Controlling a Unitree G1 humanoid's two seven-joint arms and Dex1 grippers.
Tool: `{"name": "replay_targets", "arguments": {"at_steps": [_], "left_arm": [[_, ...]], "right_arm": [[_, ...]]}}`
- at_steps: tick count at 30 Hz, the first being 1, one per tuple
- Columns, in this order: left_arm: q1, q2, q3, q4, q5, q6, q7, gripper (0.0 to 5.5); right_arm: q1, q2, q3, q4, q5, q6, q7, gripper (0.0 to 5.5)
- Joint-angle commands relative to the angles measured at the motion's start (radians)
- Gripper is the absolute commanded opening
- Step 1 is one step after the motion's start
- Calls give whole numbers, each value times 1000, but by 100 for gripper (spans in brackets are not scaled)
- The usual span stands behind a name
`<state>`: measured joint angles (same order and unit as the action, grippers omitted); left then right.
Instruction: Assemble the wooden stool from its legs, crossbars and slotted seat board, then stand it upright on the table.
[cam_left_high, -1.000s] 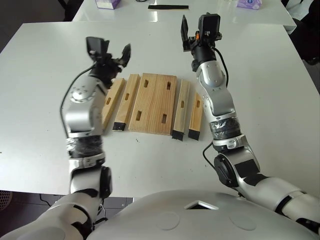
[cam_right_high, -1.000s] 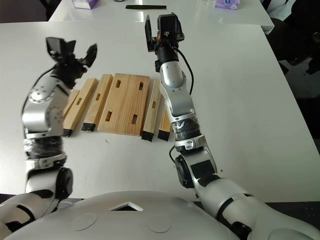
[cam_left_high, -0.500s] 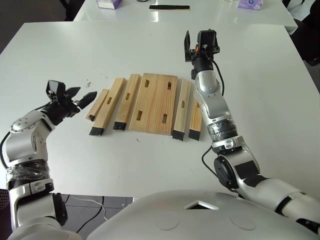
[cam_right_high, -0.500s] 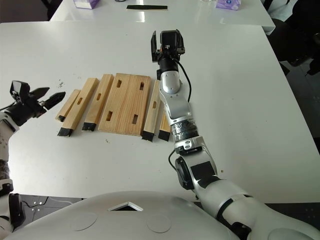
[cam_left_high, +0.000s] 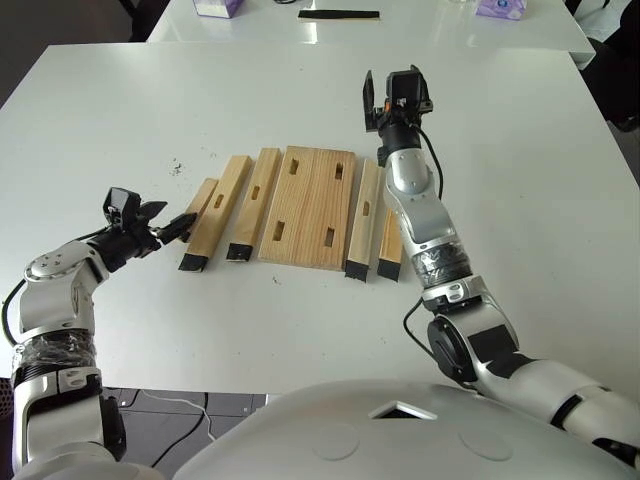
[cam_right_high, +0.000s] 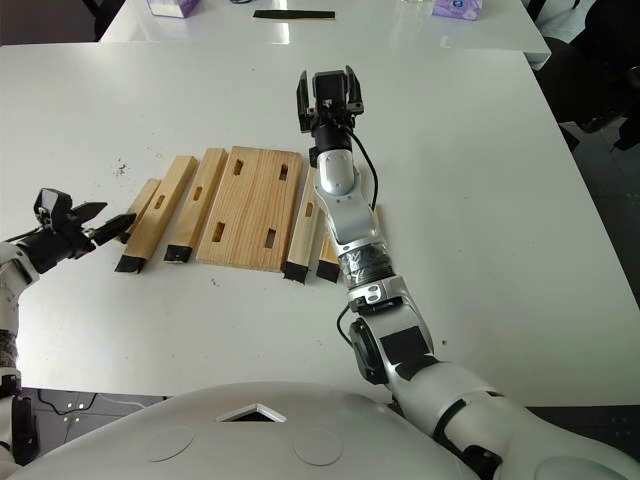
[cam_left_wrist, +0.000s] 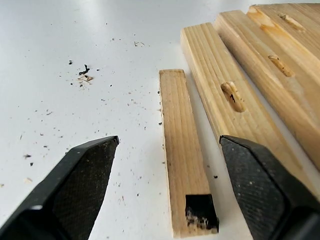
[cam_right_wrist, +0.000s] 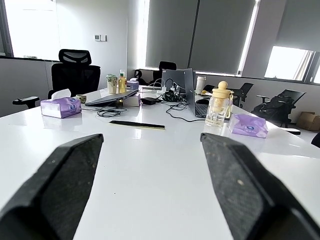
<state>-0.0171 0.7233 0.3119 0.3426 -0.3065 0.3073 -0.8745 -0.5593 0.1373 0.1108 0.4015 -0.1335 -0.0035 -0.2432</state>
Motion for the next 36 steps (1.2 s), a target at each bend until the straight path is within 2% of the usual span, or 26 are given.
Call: {"name": "replay_targets", "arguments": {"at_steps": [1,8,25,29,31,36], "left_arm": [[7,31,-21,48,36,-31,-10,376],[47,23,-52,34,45,-52,-42,376],[69,9,-33,11,-14,-26,-30,132],[28,-15,3,-21,-72,-2,-9,132],[-12,-38,61,-52,-135,31,36,132],[-229,-148,215,-268,-436,150,198,132]], "right_arm": [[10,9,-2,-22,-9,-1,-5,358],[13,2,2,-18,-11,-5,1,358],[11,5,0,0,-25,-10,6,358],[27,12,-4,-17,-19,-8,2,358],[24,13,-21,-31,1,-4,11,358],[-29,-34,-147,-83,201,57,157,358]]}}
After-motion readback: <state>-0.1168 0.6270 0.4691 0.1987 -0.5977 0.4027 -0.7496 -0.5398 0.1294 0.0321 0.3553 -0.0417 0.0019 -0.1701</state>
